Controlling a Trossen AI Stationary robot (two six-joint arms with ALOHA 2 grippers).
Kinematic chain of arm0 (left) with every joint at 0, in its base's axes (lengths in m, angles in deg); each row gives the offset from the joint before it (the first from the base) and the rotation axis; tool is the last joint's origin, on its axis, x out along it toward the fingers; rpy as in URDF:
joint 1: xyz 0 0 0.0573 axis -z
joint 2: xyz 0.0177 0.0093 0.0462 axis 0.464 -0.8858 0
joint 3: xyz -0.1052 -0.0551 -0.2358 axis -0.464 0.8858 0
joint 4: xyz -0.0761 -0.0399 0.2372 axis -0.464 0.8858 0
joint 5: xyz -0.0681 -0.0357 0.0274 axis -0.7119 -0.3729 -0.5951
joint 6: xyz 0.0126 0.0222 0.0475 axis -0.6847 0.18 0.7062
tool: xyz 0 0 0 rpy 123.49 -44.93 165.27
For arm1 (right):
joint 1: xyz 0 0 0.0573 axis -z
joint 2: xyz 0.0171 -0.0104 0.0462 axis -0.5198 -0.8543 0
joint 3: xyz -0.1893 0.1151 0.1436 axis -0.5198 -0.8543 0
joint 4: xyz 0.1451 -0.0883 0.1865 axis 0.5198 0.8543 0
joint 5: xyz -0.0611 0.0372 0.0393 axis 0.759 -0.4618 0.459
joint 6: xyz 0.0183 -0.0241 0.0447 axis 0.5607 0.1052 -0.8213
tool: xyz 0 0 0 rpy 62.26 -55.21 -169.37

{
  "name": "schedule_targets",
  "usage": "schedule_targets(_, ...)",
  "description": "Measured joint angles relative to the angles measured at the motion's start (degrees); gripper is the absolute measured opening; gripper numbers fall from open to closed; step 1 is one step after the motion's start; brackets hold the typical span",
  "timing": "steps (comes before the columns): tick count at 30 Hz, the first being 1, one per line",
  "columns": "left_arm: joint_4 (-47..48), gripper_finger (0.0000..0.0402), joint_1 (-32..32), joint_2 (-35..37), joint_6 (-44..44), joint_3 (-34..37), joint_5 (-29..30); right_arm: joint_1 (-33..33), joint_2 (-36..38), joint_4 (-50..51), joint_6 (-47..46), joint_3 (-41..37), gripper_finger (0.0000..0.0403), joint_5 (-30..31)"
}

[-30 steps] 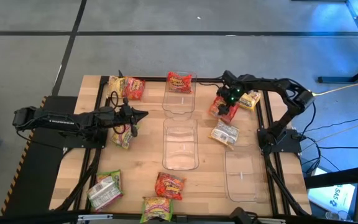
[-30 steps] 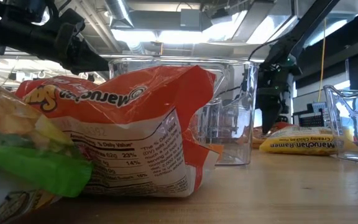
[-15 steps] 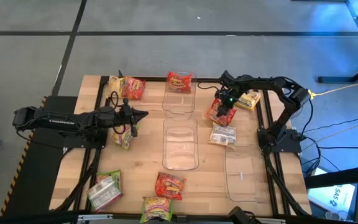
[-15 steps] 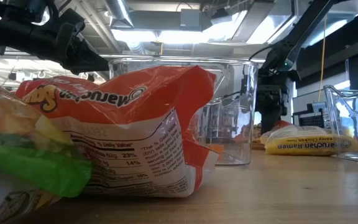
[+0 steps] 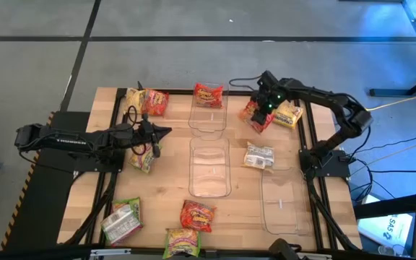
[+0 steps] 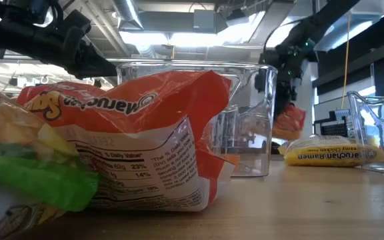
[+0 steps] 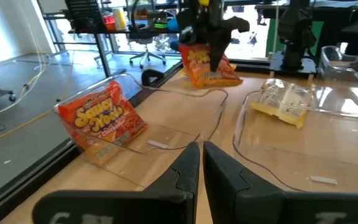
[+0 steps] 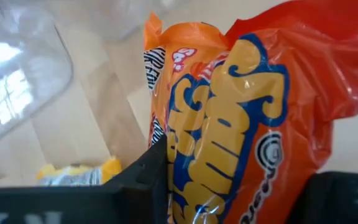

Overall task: Sort Maruchan noodles
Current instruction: Put the orange noodle pack into the top transparent bin

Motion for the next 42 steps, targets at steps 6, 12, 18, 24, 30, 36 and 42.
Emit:
schedule_targets(6,-0.25,0.0016,0.0,0.34,0.38,-0.04,0.27,-4.8,0.38,-0.38,-0.04,6.76,0.0128,5.99)
schedule_targets(12,-0.24,0.0016,0.0,0.34,0.36,-0.04,0.25,-9.61,0.38,-2.46,-0.13,13.76,0.0127,13.66)
schedule_targets(18,-0.22,0.0016,0.01,0.34,0.62,-0.04,0.18,-14.59,-2.59,-8.62,-0.17,18.96,0.0127,17.8)
schedule_targets(24,-0.17,0.0016,0.0,0.34,0.79,-0.04,-0.01,-17.51,-10.47,-7.99,1.08,28.73,0.0127,19.47)
schedule_targets(30,0.02,0.0016,0.0,0.34,0.77,-0.04,-0.3,-17.66,-20.62,0.86,4.29,42.38,0.0127,20.04)
schedule_targets(36,0.06,0.0016,0.02,0.34,0.75,-0.04,-0.3,-17.65,-28.48,3.66,7.46,50.6,0.0127,21.41)
schedule_targets(42,0.06,0.0016,0.01,0.34,0.41,-0.04,-0.28,-17.65,-33.46,4.54,9.26,50.98,0.0127,22.62)
